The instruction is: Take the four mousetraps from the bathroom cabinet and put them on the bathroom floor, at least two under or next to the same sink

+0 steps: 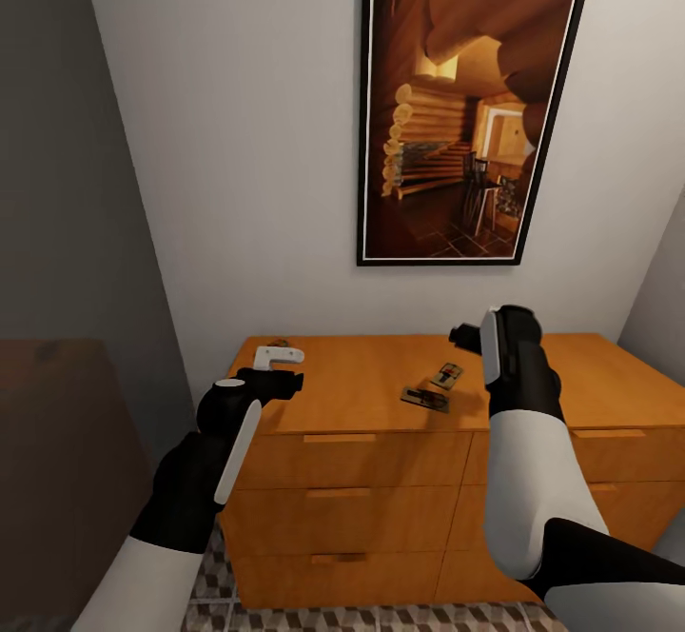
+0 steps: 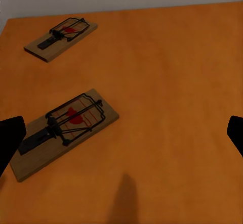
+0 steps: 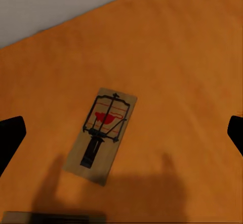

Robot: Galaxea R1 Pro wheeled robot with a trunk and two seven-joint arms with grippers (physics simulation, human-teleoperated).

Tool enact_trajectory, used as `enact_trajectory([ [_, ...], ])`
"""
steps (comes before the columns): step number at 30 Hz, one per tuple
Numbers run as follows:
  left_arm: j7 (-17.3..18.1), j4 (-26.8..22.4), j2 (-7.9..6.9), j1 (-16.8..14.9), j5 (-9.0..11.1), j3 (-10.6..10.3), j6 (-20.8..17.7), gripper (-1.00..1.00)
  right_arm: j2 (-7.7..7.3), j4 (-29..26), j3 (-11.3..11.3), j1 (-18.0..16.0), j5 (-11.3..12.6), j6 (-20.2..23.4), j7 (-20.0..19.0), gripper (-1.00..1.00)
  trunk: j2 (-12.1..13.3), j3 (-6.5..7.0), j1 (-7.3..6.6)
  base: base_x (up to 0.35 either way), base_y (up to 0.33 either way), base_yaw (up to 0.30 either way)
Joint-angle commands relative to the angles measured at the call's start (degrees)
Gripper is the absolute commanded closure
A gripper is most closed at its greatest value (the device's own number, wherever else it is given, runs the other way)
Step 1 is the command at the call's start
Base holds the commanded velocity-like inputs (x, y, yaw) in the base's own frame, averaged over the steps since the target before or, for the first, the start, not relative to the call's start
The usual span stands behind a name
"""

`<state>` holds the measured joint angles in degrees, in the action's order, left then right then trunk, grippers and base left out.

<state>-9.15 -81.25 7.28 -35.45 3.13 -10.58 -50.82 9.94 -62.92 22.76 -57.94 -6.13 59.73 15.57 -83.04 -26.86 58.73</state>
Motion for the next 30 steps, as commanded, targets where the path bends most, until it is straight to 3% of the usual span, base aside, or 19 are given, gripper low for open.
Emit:
enact_trajectory([
  [1, -0.43, -0.05, 0.0, -0.05, 0.36, -0.06, -0.24, -1.0, 0.06, 0.43, 0.13, -0.07, -0.56, 0.27, -0.32, -1.0, -0.04, -0.07, 0.0, 0.0, 0.0, 0.0],
  [10, -0.43, 0.0, -0.06, -0.06, 0.38, -0.06, -0.2, -1.0, 0.06, 7.06, 0.17, -0.07, -0.54, 0.27, -0.28, -1.0, -0.04, -0.07, 0.0, 0.0, 0.0, 0.0],
  [30, -0.58, 0.04, -0.07, -0.06, 0.49, -0.09, -0.11, -1.0, 0.06, 8.97, 0.18, -0.07, -0.3, 0.27, -0.27, -1.0, -0.04, -0.07, 0.0, 0.0, 0.0, 0.0],
])
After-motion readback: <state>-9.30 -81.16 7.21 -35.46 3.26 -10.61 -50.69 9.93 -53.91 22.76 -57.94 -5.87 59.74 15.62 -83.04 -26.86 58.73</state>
